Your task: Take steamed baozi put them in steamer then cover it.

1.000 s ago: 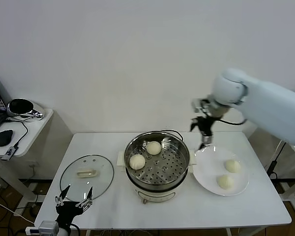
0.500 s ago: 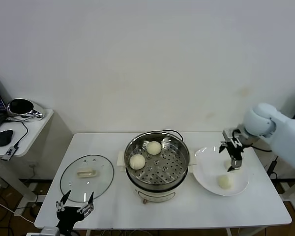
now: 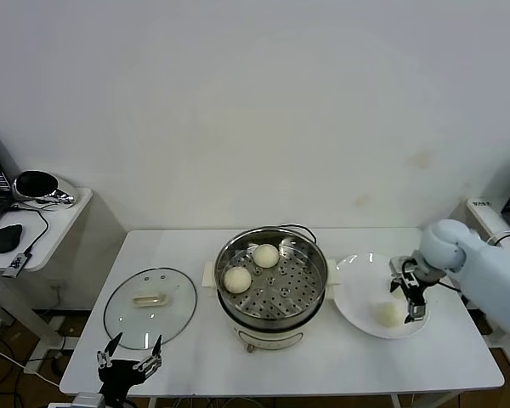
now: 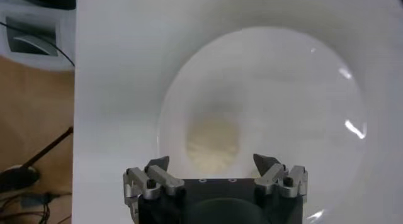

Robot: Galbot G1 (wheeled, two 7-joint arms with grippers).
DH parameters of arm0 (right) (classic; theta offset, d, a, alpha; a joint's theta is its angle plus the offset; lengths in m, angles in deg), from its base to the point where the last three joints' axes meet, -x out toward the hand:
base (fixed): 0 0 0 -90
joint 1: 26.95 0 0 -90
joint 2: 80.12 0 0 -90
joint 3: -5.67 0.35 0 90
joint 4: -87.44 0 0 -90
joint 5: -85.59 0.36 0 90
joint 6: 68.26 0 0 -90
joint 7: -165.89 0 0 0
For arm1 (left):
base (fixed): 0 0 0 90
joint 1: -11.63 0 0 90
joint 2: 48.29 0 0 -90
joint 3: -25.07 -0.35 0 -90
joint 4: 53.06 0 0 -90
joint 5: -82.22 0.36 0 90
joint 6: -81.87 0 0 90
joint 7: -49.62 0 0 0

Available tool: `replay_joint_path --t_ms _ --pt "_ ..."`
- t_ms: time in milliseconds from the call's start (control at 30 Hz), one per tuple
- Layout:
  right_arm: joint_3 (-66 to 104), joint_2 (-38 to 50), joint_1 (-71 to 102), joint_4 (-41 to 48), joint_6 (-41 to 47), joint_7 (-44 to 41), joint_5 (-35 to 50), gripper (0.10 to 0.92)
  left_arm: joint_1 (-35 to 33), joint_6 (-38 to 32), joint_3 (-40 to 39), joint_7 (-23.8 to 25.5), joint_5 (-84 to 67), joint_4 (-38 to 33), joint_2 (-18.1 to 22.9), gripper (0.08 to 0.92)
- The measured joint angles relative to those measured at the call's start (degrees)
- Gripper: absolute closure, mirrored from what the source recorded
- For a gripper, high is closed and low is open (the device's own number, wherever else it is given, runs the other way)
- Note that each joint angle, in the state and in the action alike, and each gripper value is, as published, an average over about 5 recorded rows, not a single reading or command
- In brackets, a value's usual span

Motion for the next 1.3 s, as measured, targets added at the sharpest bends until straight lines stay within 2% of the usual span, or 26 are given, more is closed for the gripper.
replay_joint_path --t_ms 900,1000,1300 --pt "1.1 -5.0 2.8 6.9 -1.2 2.9 -3.1 0.211 1.0 -0.1 -0.1 -0.2 0.1 2.8 0.1 0.177" --pt "1.2 -4.9 2.8 7.2 -1.0 2.9 -3.0 0.268 1.1 -0.1 -0.2 -0.2 0.1 2.9 0.1 0.177" --pt "1.2 -3.9 1.8 6.9 -0.1 2.3 -1.5 0.521 1.5 -0.1 -0.4 -0.2 0.1 3.2 0.1 0.177"
